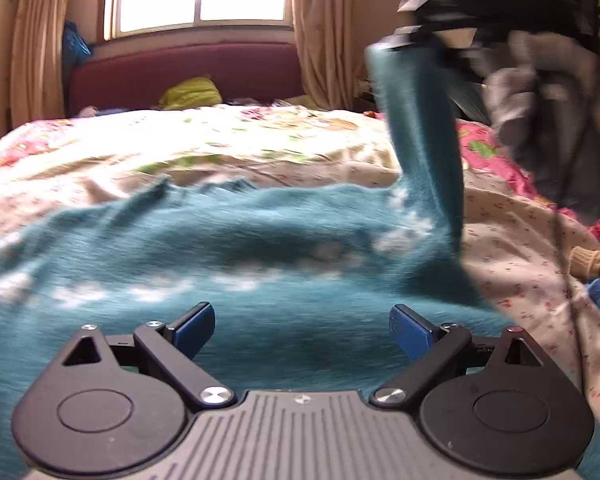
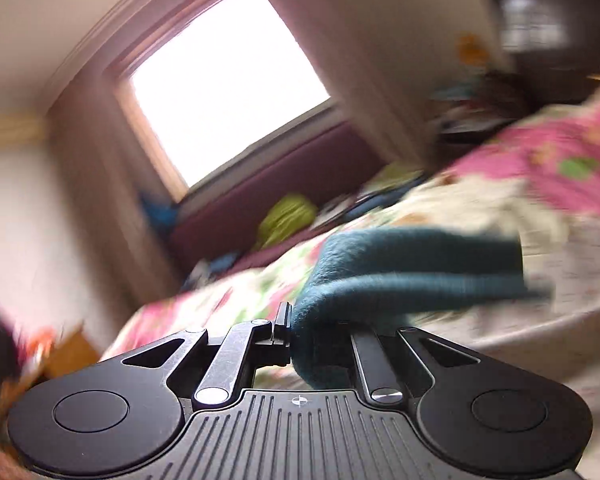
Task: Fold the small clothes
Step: 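Lift the sleeve with the right gripper and carry it across the sweater body, then lay the sleeve onto the sweater body and open the right gripper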
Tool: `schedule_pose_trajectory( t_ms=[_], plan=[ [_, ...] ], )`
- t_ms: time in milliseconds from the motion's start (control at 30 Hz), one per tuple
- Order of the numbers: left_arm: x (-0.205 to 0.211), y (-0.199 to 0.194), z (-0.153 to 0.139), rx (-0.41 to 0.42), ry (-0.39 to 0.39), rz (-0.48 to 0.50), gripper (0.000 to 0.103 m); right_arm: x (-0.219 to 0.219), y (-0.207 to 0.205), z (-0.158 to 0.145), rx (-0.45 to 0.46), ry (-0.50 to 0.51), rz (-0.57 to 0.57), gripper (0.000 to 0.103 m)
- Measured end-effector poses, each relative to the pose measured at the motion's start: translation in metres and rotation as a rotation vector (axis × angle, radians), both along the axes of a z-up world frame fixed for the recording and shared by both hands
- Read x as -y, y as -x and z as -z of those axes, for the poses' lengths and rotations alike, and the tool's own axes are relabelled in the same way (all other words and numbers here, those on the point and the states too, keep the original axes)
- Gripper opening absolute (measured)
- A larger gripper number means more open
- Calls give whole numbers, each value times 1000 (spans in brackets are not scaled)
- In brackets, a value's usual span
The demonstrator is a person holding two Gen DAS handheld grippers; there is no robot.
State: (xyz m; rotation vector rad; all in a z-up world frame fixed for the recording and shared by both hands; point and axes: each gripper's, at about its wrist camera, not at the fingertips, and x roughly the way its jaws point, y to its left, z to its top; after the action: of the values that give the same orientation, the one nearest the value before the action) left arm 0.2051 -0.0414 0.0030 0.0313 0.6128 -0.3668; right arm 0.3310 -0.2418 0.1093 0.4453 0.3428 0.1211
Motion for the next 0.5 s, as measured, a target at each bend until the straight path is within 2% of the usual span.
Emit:
schedule_pose_trajectory(
  t_ms=[133, 233, 267, 367, 433, 500],
  plan=[
    [-34, 0, 3, -33, -5, -65, 103, -88, -19, 17, -37, 142, -168, 10],
    [-54, -2, 15, -67, -18, -104, 102, -150, -28, 41, -87, 330, -310, 10],
    [-61, -4, 19, -92, 3, -109, 102, -168, -28, 51, -107, 381, -356, 10],
    [-79, -10, 25, -147, 88, -118, 102, -197, -14, 82, -141, 492, -465, 10],
    [-82, -12, 28, -155, 105, -120, 102, -217, 0, 97, -140, 586, -564, 10],
    [-78, -13, 33, -157, 85, -113, 102, -225, 12, 109, -146, 644, -629, 10]
  ],
)
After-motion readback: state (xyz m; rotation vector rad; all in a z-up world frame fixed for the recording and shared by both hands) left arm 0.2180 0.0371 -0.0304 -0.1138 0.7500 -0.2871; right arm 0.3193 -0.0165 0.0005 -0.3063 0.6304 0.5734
